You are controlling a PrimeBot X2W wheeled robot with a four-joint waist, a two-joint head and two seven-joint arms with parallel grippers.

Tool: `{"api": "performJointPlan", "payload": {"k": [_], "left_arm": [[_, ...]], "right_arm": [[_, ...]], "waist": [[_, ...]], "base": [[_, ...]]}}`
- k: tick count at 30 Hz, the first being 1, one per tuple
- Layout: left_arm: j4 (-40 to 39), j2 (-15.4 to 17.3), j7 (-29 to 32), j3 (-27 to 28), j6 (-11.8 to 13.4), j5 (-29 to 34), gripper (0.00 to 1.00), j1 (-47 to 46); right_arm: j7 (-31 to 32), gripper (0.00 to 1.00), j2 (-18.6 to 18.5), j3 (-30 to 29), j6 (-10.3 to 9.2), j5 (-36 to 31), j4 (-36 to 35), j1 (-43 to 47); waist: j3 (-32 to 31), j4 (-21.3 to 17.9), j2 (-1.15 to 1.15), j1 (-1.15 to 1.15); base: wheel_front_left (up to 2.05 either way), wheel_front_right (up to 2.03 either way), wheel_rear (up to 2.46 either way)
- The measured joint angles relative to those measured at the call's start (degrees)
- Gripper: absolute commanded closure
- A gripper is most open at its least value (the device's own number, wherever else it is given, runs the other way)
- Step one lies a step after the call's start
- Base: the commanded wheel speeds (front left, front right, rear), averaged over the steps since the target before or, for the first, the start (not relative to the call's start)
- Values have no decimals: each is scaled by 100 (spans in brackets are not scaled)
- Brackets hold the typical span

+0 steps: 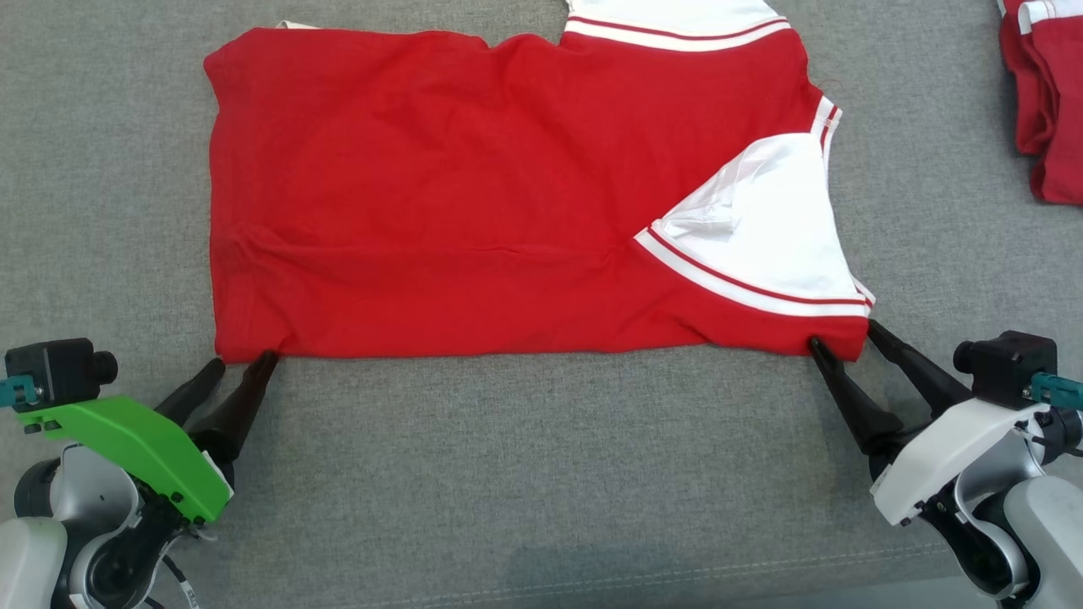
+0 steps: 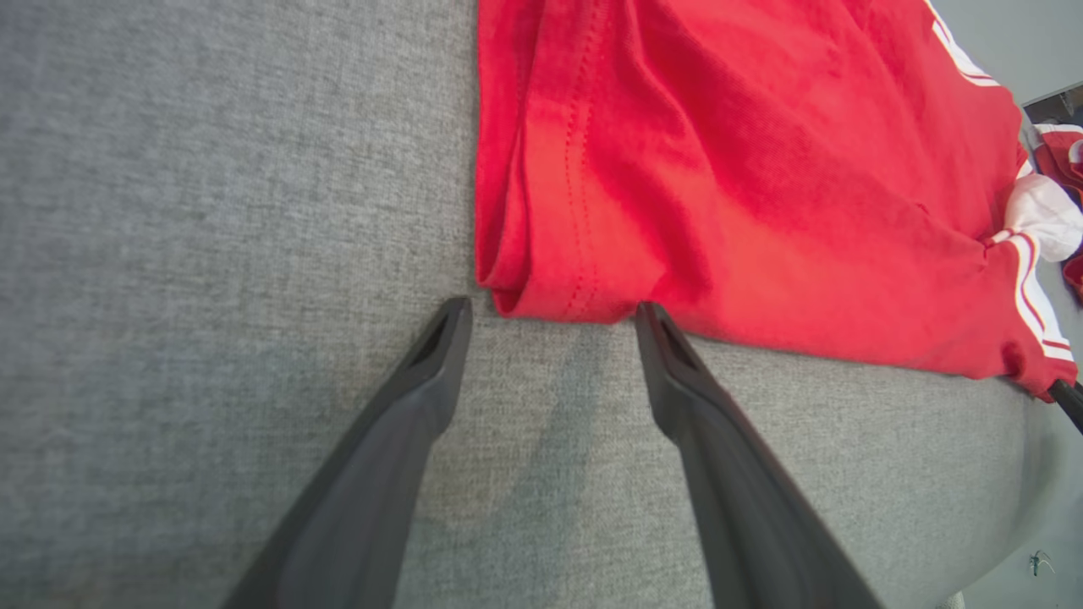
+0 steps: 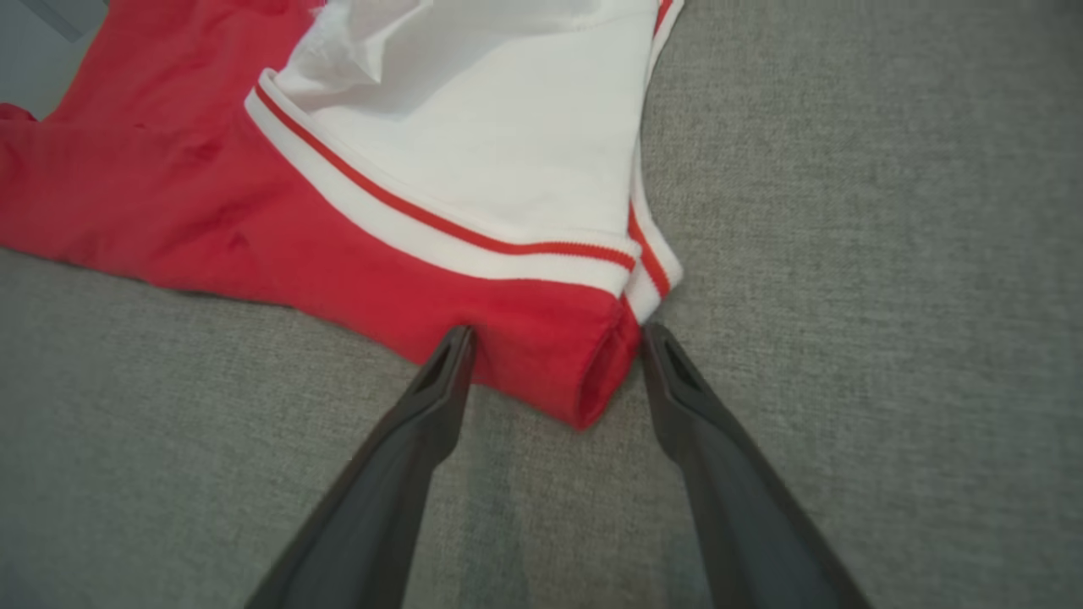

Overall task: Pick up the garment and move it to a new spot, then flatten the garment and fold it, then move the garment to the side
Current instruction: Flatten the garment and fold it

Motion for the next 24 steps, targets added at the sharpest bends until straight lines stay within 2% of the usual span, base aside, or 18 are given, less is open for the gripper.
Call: {"api": "performJointPlan", "payload": {"k": [5,6,7,8,10,11,13,14,15,24], "left_arm": [[68,2,4,-45,0,2,0,-82],[89,2,5,-47,0,2,0,-101],[109,2,36,-49,0,2,0,-121],[130,1,45,-53,0,2,19,-145],[158,0,46,-59,0,2,52,-175],[176,-1,45,-59,-1,2,60,-182],[201,-7,45,-59,-1,2,100,-203],[210,-18,40,-57,-18,1,100,-210],[232,-42,38,-60,-19,0,100,-227],[315,-114,42,-89,-98,-8,100,-255]], "right_arm": [[43,0,4,55,46,-8,41,-102],[43,3,5,66,52,-8,44,-131],[51,20,10,76,54,-8,43,-153],[69,52,13,83,62,-8,45,-163],[90,59,21,97,97,-8,64,-171],[92,58,25,99,97,-8,75,-179],[92,78,27,102,98,-8,99,-209],[93,95,27,104,101,-7,112,-231],[94,100,29,104,102,-7,120,-247],[201,100,8,94,185,66,183,-280]], "waist": [[27,-1,0,0],[30,-2,0,0],[34,-3,0,0],[37,-3,0,0],[41,-1,0,0],[42,1,0,0],[41,6,0,0],[39,10,0,0],[38,13,0,0],[-7,35,0,0]], "base": [[0,0,0],[0,0,0],[0,0,0],[0,0,0],[0,0,0],[0,0,0],[0,0,0],[0,0,0],[0,0,0],[0,0,0]]}}
